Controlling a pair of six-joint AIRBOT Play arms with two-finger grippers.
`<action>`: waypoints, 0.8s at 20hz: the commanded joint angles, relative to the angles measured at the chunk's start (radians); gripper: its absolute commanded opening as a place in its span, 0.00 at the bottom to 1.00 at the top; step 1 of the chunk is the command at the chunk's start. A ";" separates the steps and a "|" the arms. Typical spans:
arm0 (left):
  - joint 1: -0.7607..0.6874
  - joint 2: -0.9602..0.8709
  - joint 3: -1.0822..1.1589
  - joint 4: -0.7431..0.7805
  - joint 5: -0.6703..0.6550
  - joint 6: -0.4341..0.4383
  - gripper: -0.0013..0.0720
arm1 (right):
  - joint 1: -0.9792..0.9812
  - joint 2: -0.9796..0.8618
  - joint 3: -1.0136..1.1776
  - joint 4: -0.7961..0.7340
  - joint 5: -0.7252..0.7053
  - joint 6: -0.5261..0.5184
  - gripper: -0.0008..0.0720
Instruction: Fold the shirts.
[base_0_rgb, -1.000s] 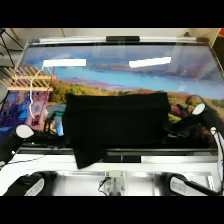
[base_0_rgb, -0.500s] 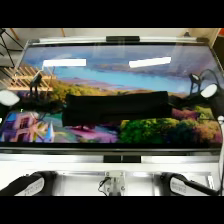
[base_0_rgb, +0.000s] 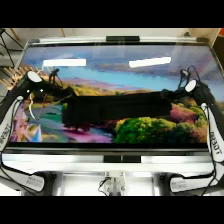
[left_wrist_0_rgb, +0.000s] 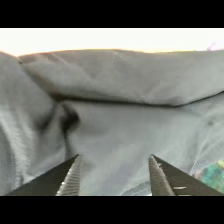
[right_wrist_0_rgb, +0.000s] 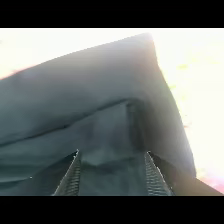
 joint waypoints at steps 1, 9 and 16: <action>0.013 -0.066 0.038 -0.021 -0.112 0.039 0.70 | -0.032 -0.015 0.029 -0.064 0.048 0.006 0.94; -0.002 0.014 0.049 -0.025 -0.159 0.039 0.70 | -0.100 -0.126 0.029 0.222 0.046 -0.078 0.94; -0.080 0.046 0.048 -0.026 -0.148 0.039 0.68 | -0.100 -0.172 0.030 0.437 0.163 -0.144 0.21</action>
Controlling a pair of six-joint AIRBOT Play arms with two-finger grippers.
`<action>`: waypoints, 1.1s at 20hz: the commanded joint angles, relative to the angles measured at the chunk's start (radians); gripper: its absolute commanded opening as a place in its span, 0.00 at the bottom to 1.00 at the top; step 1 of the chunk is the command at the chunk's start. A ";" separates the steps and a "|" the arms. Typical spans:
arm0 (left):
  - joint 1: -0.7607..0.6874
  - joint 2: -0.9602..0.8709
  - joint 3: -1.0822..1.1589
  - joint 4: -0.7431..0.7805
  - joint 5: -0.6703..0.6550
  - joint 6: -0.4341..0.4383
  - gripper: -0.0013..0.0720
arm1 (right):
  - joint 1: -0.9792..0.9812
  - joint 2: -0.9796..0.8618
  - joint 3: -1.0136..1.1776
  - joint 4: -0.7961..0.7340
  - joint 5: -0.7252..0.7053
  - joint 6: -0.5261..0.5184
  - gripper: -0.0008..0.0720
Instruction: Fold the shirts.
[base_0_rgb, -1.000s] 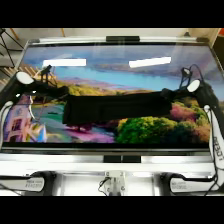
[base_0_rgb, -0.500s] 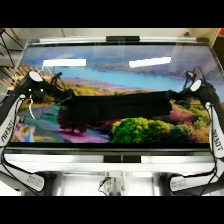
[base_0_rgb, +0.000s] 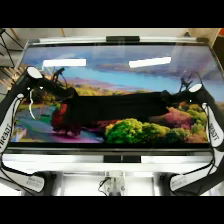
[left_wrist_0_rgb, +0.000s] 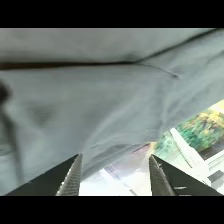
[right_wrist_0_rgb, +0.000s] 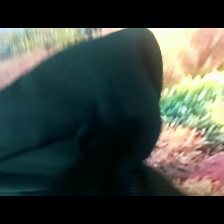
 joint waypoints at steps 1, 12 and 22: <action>-0.052 0.008 0.000 -0.001 0.014 -0.002 0.68 | 0.000 0.001 0.006 0.098 0.074 -0.041 0.12; -0.507 -0.131 0.000 -0.343 0.533 -0.019 0.07 | 0.000 0.609 0.014 0.237 0.436 0.110 0.12; -0.550 -0.125 0.000 -0.356 0.538 0.137 0.06 | 0.000 0.862 0.014 0.225 0.462 0.291 0.12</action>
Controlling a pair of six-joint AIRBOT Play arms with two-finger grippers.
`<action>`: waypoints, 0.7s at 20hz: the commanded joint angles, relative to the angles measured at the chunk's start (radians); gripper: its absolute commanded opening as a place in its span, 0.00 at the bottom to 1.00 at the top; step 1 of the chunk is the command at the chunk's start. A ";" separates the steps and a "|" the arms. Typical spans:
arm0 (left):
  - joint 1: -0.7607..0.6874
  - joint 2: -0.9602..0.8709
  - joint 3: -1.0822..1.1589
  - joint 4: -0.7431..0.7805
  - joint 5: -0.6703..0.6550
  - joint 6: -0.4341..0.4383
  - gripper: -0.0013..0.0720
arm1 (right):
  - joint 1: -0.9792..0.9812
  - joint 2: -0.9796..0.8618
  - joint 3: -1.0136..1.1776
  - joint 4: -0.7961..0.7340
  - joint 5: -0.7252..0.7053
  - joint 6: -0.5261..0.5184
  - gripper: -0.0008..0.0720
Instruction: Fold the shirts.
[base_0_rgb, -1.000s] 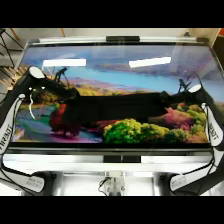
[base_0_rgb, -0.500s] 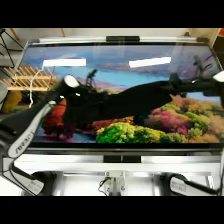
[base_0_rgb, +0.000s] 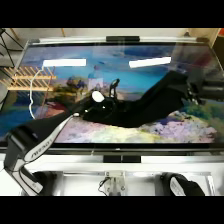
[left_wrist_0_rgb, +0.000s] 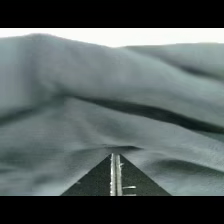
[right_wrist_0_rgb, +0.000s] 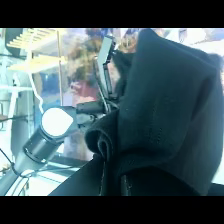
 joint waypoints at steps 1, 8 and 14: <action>0.100 0.075 0.000 0.158 -0.164 0.062 0.06 | 0.012 0.004 0.001 -0.006 -0.031 0.002 0.12; 0.611 0.450 0.000 0.458 -0.407 -0.027 0.06 | 0.472 -0.328 0.001 -0.011 -0.529 -0.046 0.12; 0.874 0.626 0.000 0.459 -0.614 0.005 0.06 | 0.702 -0.750 0.001 0.256 -0.799 -0.105 0.89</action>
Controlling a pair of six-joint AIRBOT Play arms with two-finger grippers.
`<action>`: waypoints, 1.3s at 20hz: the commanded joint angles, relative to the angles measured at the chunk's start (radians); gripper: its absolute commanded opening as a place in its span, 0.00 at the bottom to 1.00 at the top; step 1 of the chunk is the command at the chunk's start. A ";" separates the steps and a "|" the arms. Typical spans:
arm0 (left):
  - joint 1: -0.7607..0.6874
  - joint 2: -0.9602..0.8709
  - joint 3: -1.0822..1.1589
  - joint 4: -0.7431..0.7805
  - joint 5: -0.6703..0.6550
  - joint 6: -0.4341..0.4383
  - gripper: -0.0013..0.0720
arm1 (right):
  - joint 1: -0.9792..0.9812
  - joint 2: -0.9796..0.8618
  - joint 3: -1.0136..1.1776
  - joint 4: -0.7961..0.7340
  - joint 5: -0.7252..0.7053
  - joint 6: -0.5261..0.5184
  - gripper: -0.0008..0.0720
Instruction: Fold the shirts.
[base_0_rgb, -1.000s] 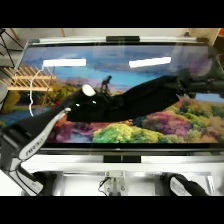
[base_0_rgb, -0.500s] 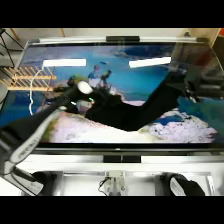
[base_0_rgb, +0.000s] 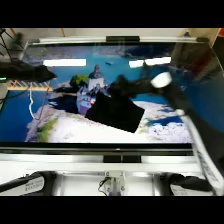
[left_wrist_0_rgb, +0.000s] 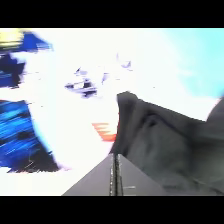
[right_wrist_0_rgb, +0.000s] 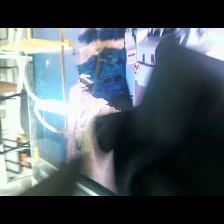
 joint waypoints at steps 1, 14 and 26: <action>0.123 0.087 0.000 0.014 -0.130 0.029 0.06 | 0.077 -0.177 0.001 0.185 -0.130 -0.066 0.89; 0.116 0.096 -0.171 0.013 -0.127 0.065 0.06 | -0.277 0.006 -0.243 -0.468 0.361 0.163 0.93; 0.113 0.134 -0.176 -0.077 -0.129 0.064 0.06 | -0.298 -0.076 -0.203 -0.136 0.093 -0.215 0.12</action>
